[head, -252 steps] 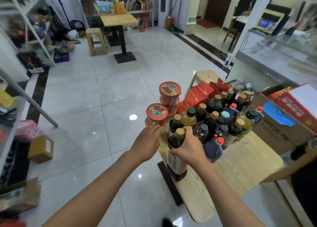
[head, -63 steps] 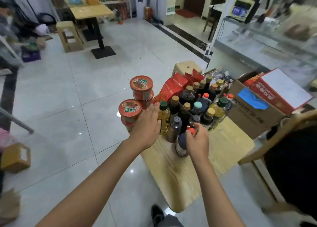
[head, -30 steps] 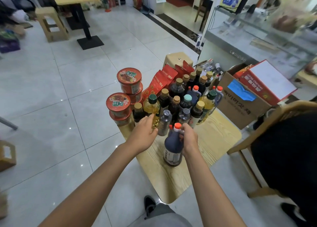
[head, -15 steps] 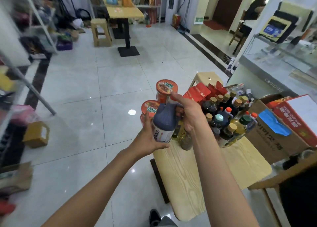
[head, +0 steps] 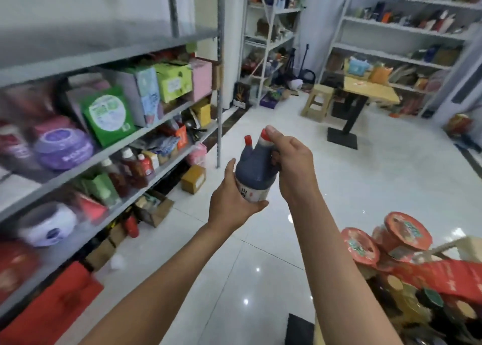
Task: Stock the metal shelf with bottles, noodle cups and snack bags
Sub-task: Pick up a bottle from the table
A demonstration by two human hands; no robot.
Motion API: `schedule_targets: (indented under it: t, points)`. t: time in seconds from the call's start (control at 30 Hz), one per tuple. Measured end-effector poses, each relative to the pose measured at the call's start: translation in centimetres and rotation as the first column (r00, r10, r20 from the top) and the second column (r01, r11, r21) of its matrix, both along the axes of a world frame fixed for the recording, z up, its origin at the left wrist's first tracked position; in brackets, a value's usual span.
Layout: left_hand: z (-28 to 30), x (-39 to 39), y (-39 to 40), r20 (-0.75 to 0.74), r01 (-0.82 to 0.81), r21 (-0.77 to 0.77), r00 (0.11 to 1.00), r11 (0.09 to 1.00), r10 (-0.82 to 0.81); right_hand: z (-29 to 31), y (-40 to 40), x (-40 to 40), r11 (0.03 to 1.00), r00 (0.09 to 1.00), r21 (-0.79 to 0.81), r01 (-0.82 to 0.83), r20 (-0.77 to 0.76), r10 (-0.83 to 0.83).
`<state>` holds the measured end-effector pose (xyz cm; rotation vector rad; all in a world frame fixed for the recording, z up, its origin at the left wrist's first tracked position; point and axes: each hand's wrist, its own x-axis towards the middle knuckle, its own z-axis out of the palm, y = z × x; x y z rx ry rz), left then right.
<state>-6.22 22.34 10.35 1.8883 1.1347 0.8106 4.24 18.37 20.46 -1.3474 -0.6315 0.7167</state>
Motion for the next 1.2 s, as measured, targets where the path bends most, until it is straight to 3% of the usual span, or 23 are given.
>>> schedule_targets:
  t: [0.17,0.33,0.43,0.67,0.8,0.93,1.2]
  points:
    - [2.0,-8.7,5.0,0.007,-0.274,0.039,0.962,0.961,0.274,1.8,7.1,-7.7,0.982,0.986,0.126,-0.138,0.106,0.125]
    - [3.4,-17.6,9.0,0.075,-0.454,0.020,0.889,0.891,0.452,2.7,14.2,-15.9,0.959,0.905,0.182,-0.218,0.405,0.128]
    - [4.4,-22.9,11.4,0.092,-0.562,0.043,0.826,0.826,0.557,3.7,17.5,-21.4,0.929,0.857,0.237,-0.285,0.498,0.135]
    - [7.9,-34.4,17.3,0.204,-0.747,0.069,0.659,0.661,0.724,4.9,24.9,-32.0,0.869,0.918,0.325,-0.373,0.262,0.297]
    - [10.5,-40.0,19.8,0.280,-0.837,0.066,0.538,0.543,0.795,5.2,27.9,-37.8,0.828,0.904,0.364,-0.426,0.199,0.378]
    - [13.3,-44.4,22.6,0.280,-0.887,0.105,0.460,0.449,0.843,5.6,31.7,-42.6,0.771,0.840,0.335,-0.542,0.228,0.492]
    - [16.9,-49.0,29.7,0.267,-0.909,0.148,0.417,0.391,0.869,7.6,41.7,-48.0,0.669,0.738,0.314,-0.674,0.324,0.592]
